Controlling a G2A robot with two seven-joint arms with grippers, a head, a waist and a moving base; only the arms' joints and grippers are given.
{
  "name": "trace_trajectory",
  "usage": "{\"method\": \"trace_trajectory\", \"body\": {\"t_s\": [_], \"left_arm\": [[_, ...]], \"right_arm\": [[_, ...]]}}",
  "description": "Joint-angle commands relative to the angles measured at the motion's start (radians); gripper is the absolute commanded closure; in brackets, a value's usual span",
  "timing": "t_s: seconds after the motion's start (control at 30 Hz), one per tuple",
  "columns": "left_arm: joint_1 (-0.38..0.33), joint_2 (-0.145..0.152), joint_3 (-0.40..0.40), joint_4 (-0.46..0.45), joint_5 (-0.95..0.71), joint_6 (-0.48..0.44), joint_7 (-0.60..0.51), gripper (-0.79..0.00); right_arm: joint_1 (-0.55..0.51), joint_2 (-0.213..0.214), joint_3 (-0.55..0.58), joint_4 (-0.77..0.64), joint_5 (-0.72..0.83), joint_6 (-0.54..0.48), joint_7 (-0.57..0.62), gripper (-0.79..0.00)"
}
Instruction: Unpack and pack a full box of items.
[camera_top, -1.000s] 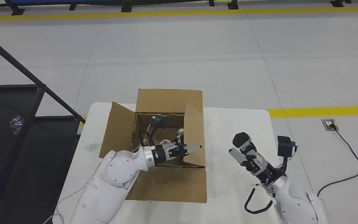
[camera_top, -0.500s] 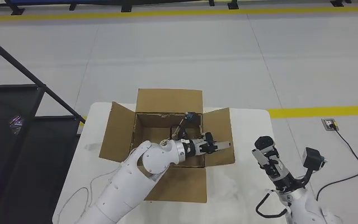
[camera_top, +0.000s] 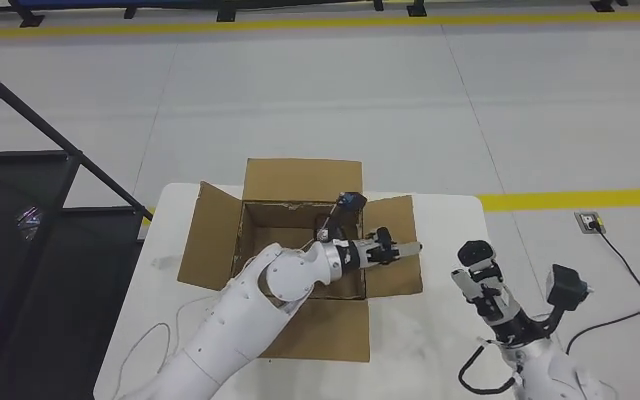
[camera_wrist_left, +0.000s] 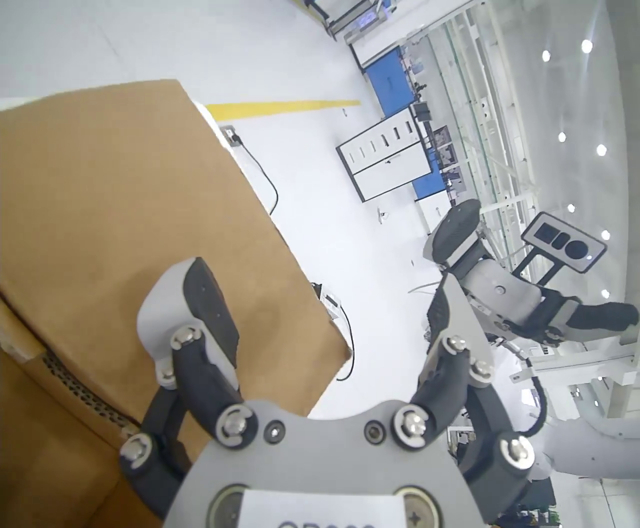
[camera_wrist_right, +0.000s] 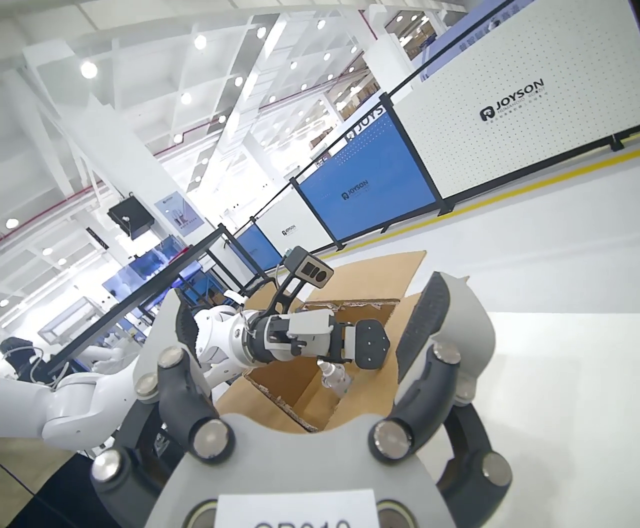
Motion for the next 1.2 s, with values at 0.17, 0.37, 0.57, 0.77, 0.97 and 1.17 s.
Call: {"method": "trace_trajectory", "body": {"t_s": [0.17,0.37,0.57,0.77,0.97,1.17], "left_arm": [[0.201,0.093,-0.302,-0.341,0.105,0.024,-0.039,-0.785],[0.509,0.162,-0.685,-0.650,0.127,0.039,-0.073,-0.785],[0.758,0.187,-0.963,-0.753,0.042,-0.016,-0.048,-0.785],[0.919,0.189,-1.078,-0.741,-0.055,-0.112,0.016,-0.785],[0.947,0.188,-1.053,-0.711,-0.050,-0.155,0.041,-0.785],[0.947,0.188,-1.053,-0.711,-0.050,-0.155,0.041,-0.785]], "right_arm": [[0.154,0.013,-0.100,-0.063,-0.146,0.072,0.243,-0.785],[0.385,0.012,-0.278,-0.015,-0.231,0.192,0.503,-0.785],[0.623,-0.009,-0.500,0.138,-0.270,0.253,0.708,-0.785],[0.847,-0.061,-0.761,0.366,-0.339,0.400,0.910,-0.785],[0.958,-0.115,-0.910,0.525,-0.348,0.522,0.965,-0.785],[0.980,-0.142,-0.960,0.612,-0.368,0.583,0.936,-0.751]]}}
